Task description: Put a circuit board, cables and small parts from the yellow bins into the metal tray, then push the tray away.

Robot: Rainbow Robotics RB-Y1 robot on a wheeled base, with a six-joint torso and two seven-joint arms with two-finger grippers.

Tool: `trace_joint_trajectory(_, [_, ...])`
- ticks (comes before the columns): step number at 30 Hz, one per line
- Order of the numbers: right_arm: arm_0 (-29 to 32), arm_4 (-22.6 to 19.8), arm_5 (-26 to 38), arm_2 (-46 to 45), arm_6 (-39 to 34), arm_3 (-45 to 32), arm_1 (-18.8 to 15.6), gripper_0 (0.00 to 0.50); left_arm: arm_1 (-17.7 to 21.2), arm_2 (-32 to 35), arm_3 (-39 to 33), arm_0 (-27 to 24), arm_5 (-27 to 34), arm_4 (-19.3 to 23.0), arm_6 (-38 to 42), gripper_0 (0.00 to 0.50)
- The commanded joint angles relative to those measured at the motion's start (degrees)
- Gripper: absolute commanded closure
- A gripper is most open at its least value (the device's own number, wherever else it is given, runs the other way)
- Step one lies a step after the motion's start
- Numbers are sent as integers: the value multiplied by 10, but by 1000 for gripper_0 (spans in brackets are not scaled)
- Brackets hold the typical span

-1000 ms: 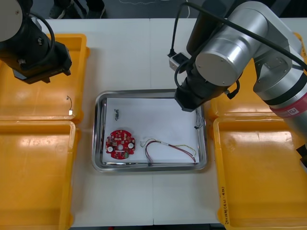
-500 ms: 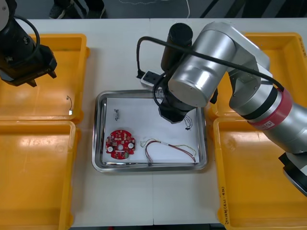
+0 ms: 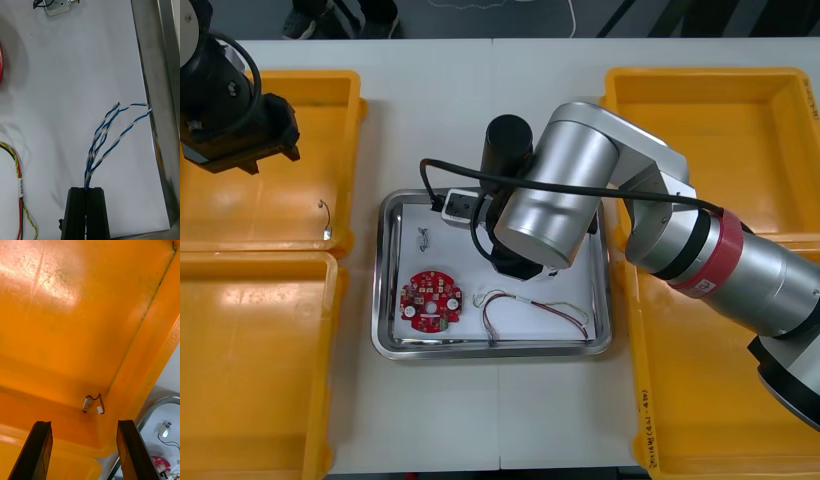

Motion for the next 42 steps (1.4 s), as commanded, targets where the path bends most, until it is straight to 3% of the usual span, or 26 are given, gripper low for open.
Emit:
trace_joint_trajectory(1, [-25,26,-31,43,2,7,13,500,-10,9,22,-6,-19,-14,-83,0])
trace_joint_trajectory(9, [-25,26,-37,50,3,48,30,500,-28,9,47,-6,-25,-20,-142,0])
trace_joint_trajectory(27, [-25,32,-72,56,10,74,32,500,-75,9,60,12,-27,-45,-149,0])
trace_joint_trajectory(28, [-25,33,-72,56,10,74,30,463,-77,9,60,13,-26,-45,-149,0])
trace_joint_trajectory(30, [-25,33,-72,56,7,74,29,337,-79,9,60,16,-27,-46,-149,0])
trace_joint_trajectory(31, [-25,33,-72,56,7,74,29,337,-79,9,60,16,-27,-46,-149,0])
trace_joint_trajectory(32, [-26,34,-72,56,7,74,28,225,-80,9,60,18,-27,-48,-150,0])
trace_joint_trajectory(33, [-26,34,-72,56,7,74,27,155,-82,9,60,20,-26,-50,-150,0])
trace_joint_trajectory(36, [-27,35,-71,52,5,73,26,44,-85,9,60,24,-26,-52,-151,0])
trace_joint_trajectory(38, [-26,35,-67,43,4,70,25,0,-85,9,60,28,-27,-52,-154,0])
trace_joint_trajectory(42, [-27,30,-41,20,4,58,24,0,-85,9,60,34,-29,-54,-154,0])
